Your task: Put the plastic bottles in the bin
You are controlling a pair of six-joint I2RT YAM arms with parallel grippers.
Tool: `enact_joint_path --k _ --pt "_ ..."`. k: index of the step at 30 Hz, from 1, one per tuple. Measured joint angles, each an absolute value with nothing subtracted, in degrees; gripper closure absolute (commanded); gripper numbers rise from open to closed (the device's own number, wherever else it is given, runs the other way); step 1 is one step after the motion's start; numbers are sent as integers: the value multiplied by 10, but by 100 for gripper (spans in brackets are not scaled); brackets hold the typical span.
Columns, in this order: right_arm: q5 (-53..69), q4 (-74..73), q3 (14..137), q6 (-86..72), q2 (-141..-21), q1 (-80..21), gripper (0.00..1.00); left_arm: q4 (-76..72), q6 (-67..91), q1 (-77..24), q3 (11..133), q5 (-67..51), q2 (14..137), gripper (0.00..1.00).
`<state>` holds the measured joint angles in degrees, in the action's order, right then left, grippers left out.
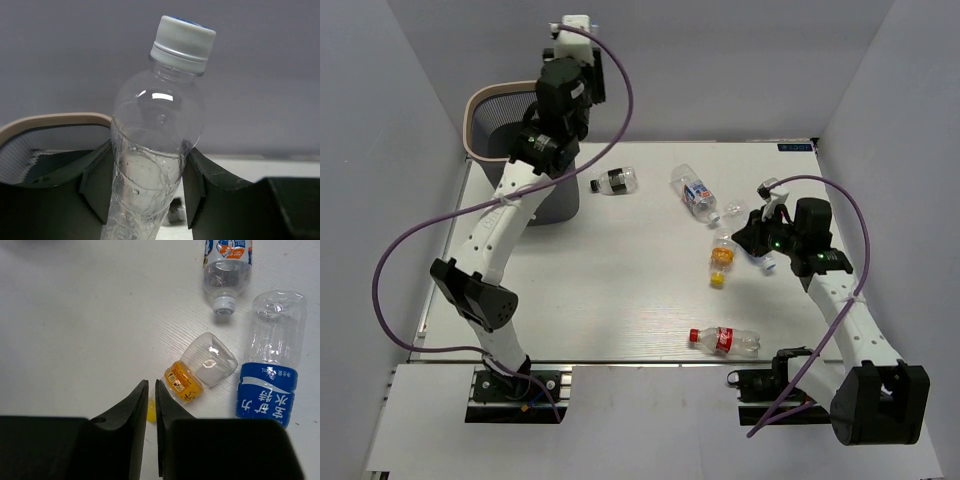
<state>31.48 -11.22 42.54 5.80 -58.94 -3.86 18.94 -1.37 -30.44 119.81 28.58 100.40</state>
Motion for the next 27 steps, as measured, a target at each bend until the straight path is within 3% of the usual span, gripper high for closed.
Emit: enact_joint_path --k 3,6,7,9,10,11,15,21,23,27 --pt "314 -107 425 65 -598 -39 83 180 -14 -272 1213 341 1009 98" --pt "313 -102 425 67 -604 -39 81 177 -12 -240 1218 383 1011 75" --pt "312 -100 425 67 -605 -39 72 179 -11 -230 1220 395 1012 55" --pt "313 -96 425 68 -609 -39 46 184 -6 -209 1231 412 1022 29" --pt "312 -92 426 68 -612 -39 19 192 -3 -200 1237 418 1028 9" --pt "312 -89 426 65 -618 -39 12 202 3 -191 1239 421 1034 2" --pt "309 -86 458 82 -673 -39 10 248 41 -163 1241 420 1055 0" --pt "312 -96 615 113 -837 -50 10 282 60 -147 1213 376 1057 0" --pt "310 -111 687 125 -898 -59 10 278 49 -147 1184 330 1041 0" --pt "309 -141 864 141 -1042 -78 10 248 18 -152 1082 107 976 0"
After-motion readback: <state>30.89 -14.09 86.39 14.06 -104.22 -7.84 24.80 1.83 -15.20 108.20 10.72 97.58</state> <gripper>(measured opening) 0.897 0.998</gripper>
